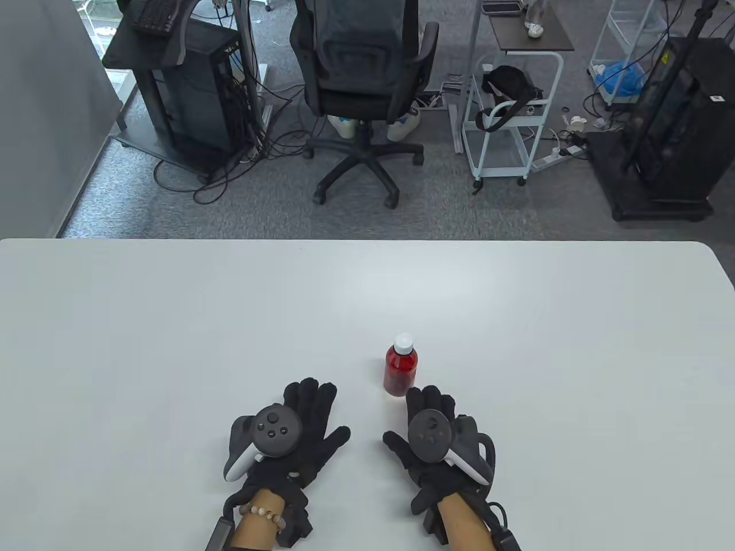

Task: Squeeze empty plastic bottle to dent body

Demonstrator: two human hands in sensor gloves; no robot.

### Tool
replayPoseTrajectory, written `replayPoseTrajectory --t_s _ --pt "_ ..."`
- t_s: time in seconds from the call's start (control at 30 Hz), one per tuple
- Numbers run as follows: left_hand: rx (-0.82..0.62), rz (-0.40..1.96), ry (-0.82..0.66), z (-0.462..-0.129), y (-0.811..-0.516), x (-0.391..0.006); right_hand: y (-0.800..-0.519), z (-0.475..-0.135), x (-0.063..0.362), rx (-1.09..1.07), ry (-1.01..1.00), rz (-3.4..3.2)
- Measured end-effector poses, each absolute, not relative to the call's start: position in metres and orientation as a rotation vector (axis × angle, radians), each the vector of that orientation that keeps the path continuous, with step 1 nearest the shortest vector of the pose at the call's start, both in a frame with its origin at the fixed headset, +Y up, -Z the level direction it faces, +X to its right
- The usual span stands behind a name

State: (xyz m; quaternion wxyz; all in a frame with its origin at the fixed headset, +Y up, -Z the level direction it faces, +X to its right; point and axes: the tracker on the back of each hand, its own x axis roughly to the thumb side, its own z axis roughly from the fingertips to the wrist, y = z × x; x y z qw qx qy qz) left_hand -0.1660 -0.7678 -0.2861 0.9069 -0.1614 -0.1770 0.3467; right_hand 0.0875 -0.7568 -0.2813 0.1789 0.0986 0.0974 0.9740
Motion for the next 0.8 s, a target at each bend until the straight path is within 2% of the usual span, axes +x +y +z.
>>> replayPoseTrajectory --t_s 0.3,0.8 --pt "-0.335 0.724 -0.366 -0.287 -0.768 -0.167 -0.756 -0.281 0.09 0.259 0.267 2.735" --pt "-0.338 0.759 -0.367 -0.287 -0.765 -0.17 -0.755 -0.287 0.107 0.204 0.074 2.585"
